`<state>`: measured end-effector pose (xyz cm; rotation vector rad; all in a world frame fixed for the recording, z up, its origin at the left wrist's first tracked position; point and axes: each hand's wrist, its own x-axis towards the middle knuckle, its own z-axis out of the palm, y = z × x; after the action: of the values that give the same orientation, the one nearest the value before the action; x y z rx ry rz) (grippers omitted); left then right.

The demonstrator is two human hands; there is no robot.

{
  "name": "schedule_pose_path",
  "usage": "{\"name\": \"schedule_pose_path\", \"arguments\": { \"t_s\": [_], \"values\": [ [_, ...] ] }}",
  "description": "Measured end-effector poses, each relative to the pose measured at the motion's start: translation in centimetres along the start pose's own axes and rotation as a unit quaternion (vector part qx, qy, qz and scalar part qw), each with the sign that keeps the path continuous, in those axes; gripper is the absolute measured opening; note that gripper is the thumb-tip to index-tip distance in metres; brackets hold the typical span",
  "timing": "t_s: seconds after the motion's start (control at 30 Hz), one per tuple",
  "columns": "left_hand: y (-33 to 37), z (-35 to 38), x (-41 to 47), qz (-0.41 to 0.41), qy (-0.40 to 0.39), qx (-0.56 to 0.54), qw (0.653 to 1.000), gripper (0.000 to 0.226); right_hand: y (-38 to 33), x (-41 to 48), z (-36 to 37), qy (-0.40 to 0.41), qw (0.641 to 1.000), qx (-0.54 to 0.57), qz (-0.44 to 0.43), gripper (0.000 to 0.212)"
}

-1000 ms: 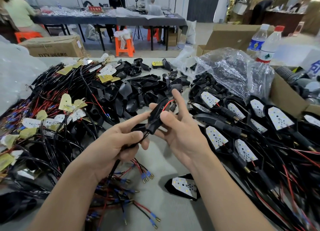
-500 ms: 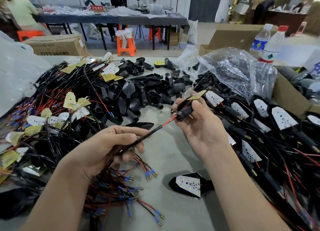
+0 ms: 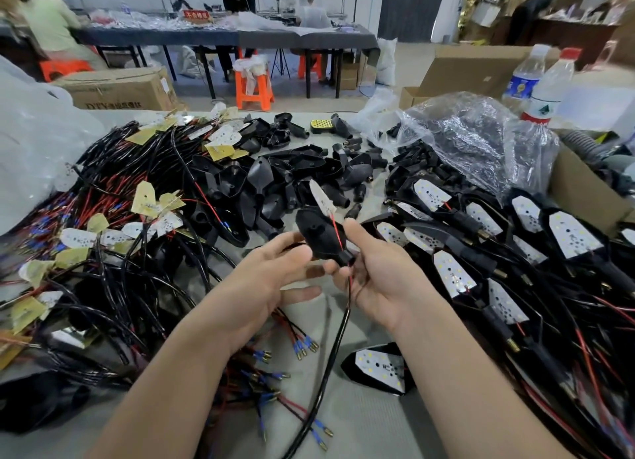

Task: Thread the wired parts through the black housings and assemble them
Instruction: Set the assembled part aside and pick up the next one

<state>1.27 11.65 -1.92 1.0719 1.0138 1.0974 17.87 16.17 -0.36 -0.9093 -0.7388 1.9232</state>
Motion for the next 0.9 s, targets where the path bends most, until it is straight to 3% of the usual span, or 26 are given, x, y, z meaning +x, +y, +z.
{"name": "schedule_pose_path", "arguments": {
  "t_s": [0.13,0.3,0.43,0.5,0.7,0.9],
  "values": [
    [0.0,0.9,0.0,0.017,0.02,0.002,1.0,0.047,0.4,0.1,0.0,0.017,1.0,-0.021,0.0,0.025],
    [0.1,0.9,0.0,0.048,0.038,-0.04,0.997,0.038,0.6,-0.1,0.1,0.011,0.991,-0.129,-0.033,0.027],
    [0.2,0.2,0.5,0.056,0.092,-0.113,0.988,0.034,0.8,-0.5,0.2,-0.012,0.977,-0.201,-0.065,0.004],
    [0.1,-0.3,0.7,0.053,0.108,-0.132,0.984,0.027,1.0,-0.4,0.0,0.013,0.964,-0.245,-0.103,0.018],
    [0.3,-0.7,0.7,0.06,0.066,-0.162,0.983,0.035,1.4,-0.3,0.1,0.052,0.939,-0.298,-0.162,0.016],
    [-0.1,-0.6,0.9,0.046,0.102,-0.174,0.978,0.043,1.6,-0.3,-0.1,0.112,0.886,-0.399,-0.208,0.021]
  ]
}}
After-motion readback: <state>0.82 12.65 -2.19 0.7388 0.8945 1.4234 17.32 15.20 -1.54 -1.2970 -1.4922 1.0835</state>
